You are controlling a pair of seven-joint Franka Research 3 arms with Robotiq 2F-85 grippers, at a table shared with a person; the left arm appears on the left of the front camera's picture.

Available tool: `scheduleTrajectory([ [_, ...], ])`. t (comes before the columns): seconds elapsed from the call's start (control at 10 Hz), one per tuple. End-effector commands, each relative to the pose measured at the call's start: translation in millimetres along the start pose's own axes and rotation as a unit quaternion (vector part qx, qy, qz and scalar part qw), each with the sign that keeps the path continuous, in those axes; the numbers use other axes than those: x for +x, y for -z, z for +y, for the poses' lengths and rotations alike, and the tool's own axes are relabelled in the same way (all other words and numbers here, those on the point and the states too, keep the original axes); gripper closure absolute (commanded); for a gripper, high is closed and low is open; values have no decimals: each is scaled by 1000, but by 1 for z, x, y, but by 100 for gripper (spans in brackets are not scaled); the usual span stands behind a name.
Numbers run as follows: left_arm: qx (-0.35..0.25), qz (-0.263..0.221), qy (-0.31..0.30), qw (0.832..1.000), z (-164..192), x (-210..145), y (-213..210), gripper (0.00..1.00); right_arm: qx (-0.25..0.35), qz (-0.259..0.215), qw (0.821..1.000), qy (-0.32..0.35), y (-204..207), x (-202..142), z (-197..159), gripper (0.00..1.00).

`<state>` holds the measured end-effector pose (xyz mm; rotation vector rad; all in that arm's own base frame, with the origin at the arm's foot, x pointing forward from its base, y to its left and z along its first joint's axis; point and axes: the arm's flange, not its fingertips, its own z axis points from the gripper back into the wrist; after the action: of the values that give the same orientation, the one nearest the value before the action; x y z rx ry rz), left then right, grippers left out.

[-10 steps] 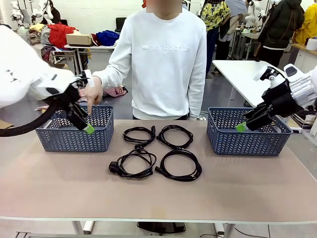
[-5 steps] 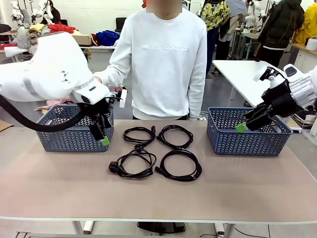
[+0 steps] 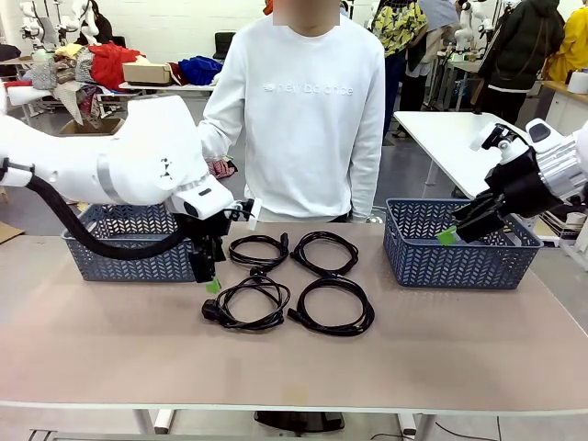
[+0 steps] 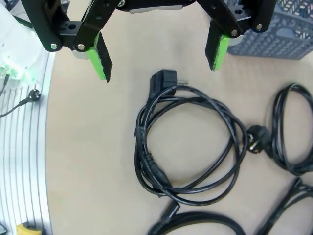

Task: Organize the cables according to human instructions.
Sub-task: Pick up a bundle of cables and place it in the basket indicated by the human.

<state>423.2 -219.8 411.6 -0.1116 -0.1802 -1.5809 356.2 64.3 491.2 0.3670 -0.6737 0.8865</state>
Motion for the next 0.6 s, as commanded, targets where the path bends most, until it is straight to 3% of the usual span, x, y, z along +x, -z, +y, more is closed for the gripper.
scheduleTrajectory([
  [0.0,2,-1,-11,1000,0,5,6,0,4,-7,1000,-4,1,-1,-3,0],
  [0.3,23,-10,-29,999,-5,-6,-8,0,4,-7,1000,-4,1,-1,-3,0],
  [0.5,-5,5,-1,1000,-2,7,11,0,4,-7,1000,-4,1,-1,-3,0],
])
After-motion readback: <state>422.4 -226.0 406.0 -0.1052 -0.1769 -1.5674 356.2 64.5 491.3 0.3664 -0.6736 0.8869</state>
